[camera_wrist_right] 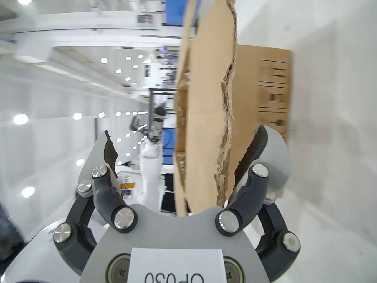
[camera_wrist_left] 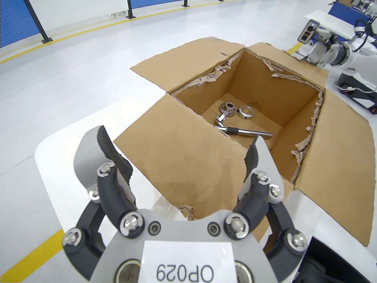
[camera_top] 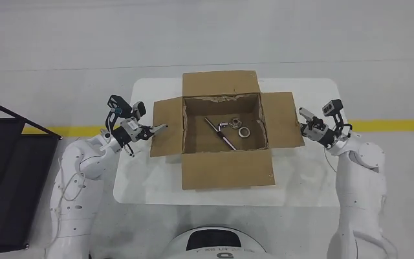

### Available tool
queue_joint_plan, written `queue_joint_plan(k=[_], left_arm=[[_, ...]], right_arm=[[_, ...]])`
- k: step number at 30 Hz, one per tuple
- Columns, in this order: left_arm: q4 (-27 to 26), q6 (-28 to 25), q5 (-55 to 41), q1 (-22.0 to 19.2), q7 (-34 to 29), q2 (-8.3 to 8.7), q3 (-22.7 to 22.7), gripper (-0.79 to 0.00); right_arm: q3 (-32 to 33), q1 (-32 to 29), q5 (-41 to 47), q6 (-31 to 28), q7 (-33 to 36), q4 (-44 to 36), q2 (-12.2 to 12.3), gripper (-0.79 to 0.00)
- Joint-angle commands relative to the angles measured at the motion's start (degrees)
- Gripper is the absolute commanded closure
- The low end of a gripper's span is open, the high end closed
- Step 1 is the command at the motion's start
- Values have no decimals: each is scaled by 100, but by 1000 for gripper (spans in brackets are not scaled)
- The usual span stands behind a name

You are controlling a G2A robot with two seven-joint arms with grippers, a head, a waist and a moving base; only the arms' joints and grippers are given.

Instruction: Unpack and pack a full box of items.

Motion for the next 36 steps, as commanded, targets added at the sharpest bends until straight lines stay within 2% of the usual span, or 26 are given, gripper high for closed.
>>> queue_joint_plan(k=[1, 5, 12, 19, 24, 28, 34, 36], left_arm=[[0, 0, 0, 0, 0, 0, 0, -785], [0, 0, 0, 0, 0, 0, 0, -785], [0, 0, 0, 0, 0, 0, 0, -785], [0, 0, 0, 0, 0, 0, 0, -785], [0, 0, 0, 0, 0, 0, 0, -785], [0, 0, 0, 0, 0, 0, 0, -785], [0, 0, 0, 0, 0, 0, 0, -785], [-54, 203, 391, 4, 5, 21, -64, -785]], right_arm=[[13, 92, 467, -139, 330, 175, 26, -785], [-166, 154, 625, -60, 450, 59, 68, -785], [-849, 144, 545, -69, 368, -669, 51, -785], [-1787, 246, -198, 281, -74, -1401, 18, -785], [-2269, 350, -634, 563, -386, -1420, 15, -785], [-2557, 481, -1192, 877, -729, -1402, 35, -785], [-2684, 478, -1378, 1034, -940, -1632, 84, -785], [-2714, 453, -1446, 1116, -1032, -1731, 101, -785]])
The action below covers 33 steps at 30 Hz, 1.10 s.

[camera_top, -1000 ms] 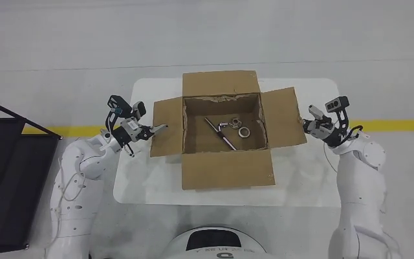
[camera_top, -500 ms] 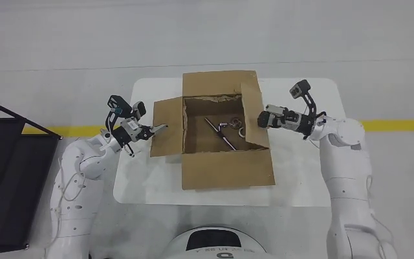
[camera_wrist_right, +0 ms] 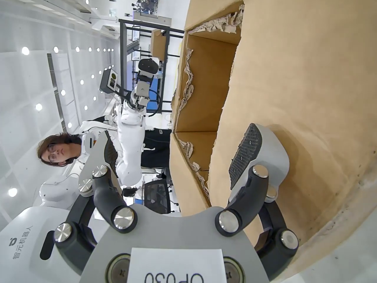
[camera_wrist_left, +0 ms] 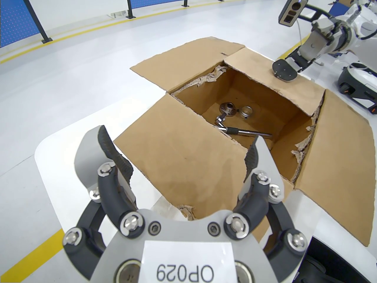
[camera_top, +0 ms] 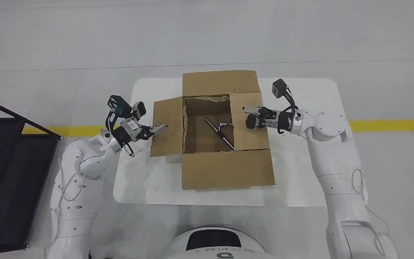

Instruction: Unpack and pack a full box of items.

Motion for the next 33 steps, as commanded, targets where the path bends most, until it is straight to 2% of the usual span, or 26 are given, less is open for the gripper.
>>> queue_joint_plan(k=[1, 4, 11, 16, 21, 24, 27, 29, 31, 33], left_arm=[[-52, 298, 709, 26, 118, 29, -62, -785], [311, 565, 1297, 69, 560, 49, -22, -785], [1459, 987, 2494, -236, 881, 112, 258, -785], [1979, 871, 2919, -429, 1223, 143, 516, -785], [2016, 790, 2846, -501, 1507, 144, 696, -785], [1973, 622, 2390, -512, 1887, 142, 670, -785], [1703, 363, 1952, -416, 2292, 164, 547, -785], [1600, 421, 1758, -373, 2473, 174, 459, -785], [1417, 514, 1513, -365, 2435, 171, 432, -785], [957, 521, 1631, -324, 2356, 188, 459, -785]], right_arm=[[-31, -26, -33, 67, -72, -83, 14, -785], [-85, -38, -57, 146, -136, -150, 31, -785], [-85, -38, -57, 146, -136, -150, 31, -785], [-85, -38, -57, 146, -136, -150, 31, -785], [-85, -38, -57, 146, -136, -150, 31, -785], [-85, -38, -57, 146, -136, -150, 31, -785], [-85, -38, -57, 146, -136, -150, 31, -785], [-85, -38, -57, 146, -136, -150, 31, -785], [-85, -38, -57, 146, -136, -150, 31, -785], [-85, -38, -57, 146, -136, -150, 31, -785]])
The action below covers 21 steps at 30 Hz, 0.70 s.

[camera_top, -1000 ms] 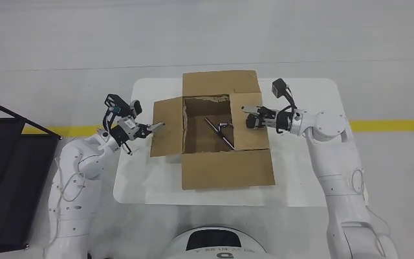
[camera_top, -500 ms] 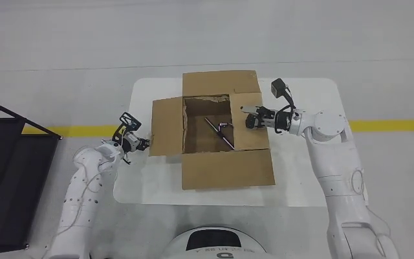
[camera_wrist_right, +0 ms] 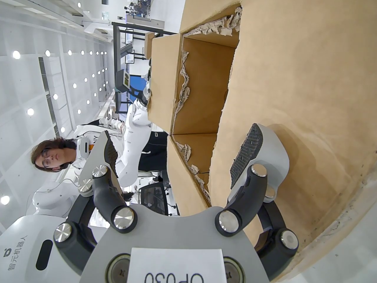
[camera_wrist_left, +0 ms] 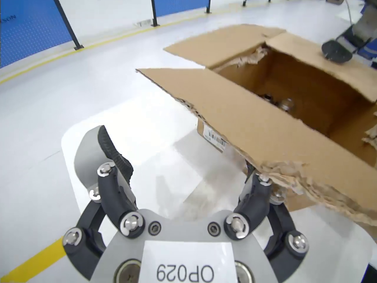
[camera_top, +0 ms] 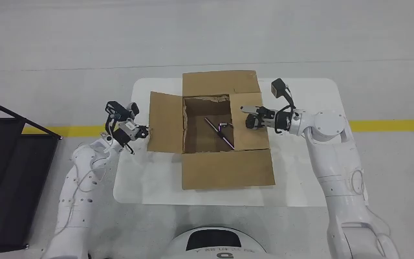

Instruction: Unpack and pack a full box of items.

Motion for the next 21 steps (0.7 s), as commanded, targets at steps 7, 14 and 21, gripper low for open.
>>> queue_joint_plan(k=[7, 14, 21], left_arm=[[-1171, -46, 53, -137, -547, 26, 268, -785], [-1113, 17, 144, -426, -970, 4, 777, -785], [-686, 76, 354, -620, -1137, -18, 1232, -785]], right_arm=[[0, 0, 0, 0, 0, 0, 0, -785], [0, 0, 0, 0, 0, 0, 0, -785], [0, 0, 0, 0, 0, 0, 0, -785]])
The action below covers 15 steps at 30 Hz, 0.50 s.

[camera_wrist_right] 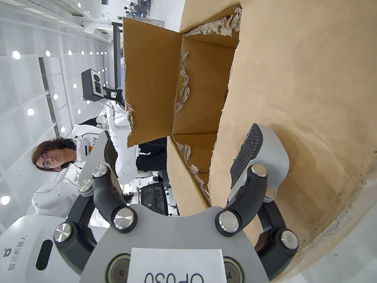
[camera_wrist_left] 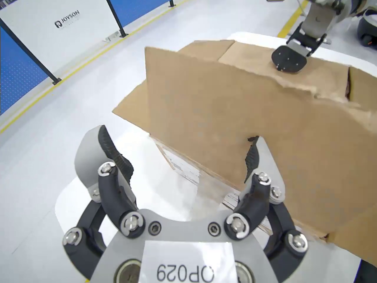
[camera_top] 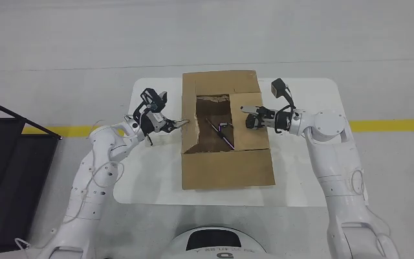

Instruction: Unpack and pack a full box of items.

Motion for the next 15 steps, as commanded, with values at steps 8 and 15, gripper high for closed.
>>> queue_joint_plan(k=[8, 15], left_arm=[[252, 18, 147, -90, 19, 15, 236, -785], [378, 15, 273, -148, -63, 37, 362, -785]], right_arm=[[0, 0, 0, 0, 0, 0, 0, -785], [0, 0, 0, 0, 0, 0, 0, -785]])
